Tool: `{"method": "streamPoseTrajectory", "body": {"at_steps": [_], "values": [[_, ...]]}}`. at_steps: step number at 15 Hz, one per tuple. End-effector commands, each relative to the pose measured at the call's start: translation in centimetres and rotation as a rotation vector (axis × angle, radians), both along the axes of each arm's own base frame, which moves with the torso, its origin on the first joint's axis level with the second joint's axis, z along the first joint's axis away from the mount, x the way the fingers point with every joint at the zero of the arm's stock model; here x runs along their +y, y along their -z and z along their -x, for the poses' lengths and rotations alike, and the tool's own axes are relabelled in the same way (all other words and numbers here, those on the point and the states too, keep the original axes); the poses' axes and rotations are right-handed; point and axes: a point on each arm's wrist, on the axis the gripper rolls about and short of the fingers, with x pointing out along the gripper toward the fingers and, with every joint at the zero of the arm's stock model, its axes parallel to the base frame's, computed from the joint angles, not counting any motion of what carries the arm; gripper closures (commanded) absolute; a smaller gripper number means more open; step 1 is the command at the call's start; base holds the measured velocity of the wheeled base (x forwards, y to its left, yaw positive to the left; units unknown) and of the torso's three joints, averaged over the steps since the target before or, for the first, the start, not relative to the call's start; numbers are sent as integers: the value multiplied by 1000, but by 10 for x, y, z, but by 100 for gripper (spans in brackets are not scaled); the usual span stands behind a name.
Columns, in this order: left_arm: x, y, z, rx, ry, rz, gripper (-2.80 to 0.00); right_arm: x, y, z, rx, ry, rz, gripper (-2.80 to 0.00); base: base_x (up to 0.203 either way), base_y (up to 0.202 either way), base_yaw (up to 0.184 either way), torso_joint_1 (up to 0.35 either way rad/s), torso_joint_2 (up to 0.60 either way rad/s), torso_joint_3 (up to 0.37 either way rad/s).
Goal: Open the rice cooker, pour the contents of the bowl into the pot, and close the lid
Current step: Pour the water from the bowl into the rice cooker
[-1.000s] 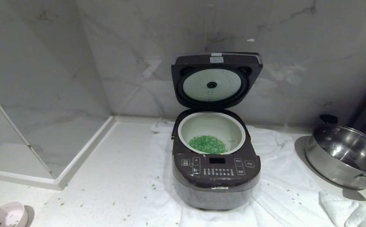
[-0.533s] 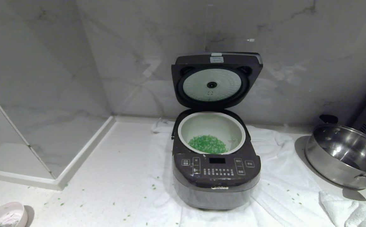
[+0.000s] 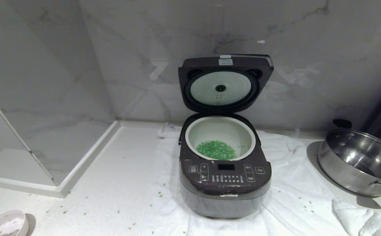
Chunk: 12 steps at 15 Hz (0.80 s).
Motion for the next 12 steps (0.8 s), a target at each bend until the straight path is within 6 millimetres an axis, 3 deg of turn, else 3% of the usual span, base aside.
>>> {"method": "streamPoseTrajectory", "body": {"at_steps": [1,12], "values": [[0,-1,0,-7,3,2,0,0,0,0,0,-1,0,0,0,0,0,0,0,0],[-14,-5,-5,-6,42,11,0,0,0,0,1,-1,0,0,0,0,0,0,0,0]]}}
